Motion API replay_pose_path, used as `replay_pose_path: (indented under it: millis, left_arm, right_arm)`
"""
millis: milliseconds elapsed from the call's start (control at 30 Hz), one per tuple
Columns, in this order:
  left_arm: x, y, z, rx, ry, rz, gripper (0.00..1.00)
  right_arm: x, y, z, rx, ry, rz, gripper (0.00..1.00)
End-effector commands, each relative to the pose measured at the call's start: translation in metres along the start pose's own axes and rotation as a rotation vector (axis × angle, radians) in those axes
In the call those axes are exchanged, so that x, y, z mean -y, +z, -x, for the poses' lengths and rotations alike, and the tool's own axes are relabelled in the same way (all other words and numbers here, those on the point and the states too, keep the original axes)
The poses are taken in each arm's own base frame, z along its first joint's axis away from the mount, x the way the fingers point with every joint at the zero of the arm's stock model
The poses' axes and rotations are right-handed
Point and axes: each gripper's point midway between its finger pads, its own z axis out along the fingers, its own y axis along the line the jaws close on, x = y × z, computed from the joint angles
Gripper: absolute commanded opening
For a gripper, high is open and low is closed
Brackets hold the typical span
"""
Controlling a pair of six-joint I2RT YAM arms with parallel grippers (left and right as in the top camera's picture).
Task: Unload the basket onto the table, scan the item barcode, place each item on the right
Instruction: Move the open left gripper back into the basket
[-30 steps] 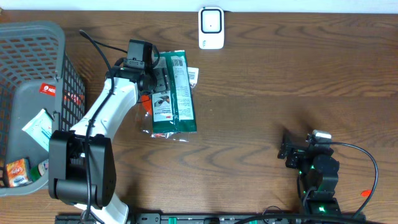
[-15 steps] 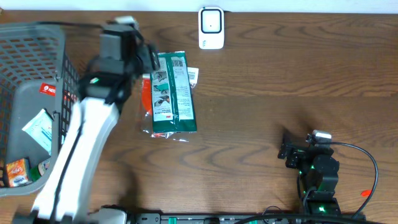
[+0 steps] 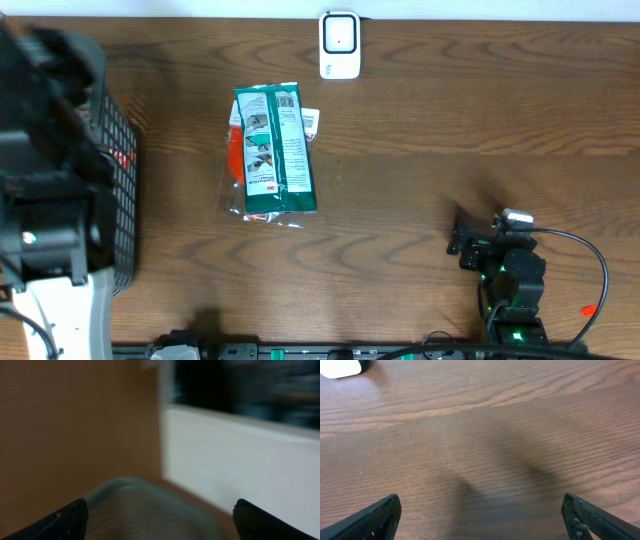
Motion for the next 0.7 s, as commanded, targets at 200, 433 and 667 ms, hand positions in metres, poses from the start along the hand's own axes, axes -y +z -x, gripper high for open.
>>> replay_pose_path:
  millis: [200,433,667]
  left_arm:
    - [-0.076,0.072,-0.112,-0.340,0.034,0.326,0.94]
    - [-0.069,0.104,-0.236,-0.695,-0.043,0.338,0.93]
    - [-0.061,0.111,-0.316,-0.904,-0.108,0.372,0.93]
  right_arm:
    - [0.001,0.000,-0.001,-0.002,0.010,-0.008,0.99]
    - [0.001,0.000,-0.004,-0.015,0.014,-0.006,0.99]
    - [0.002,0.000,-0.007,-0.027,0.035,-0.009,0.99]
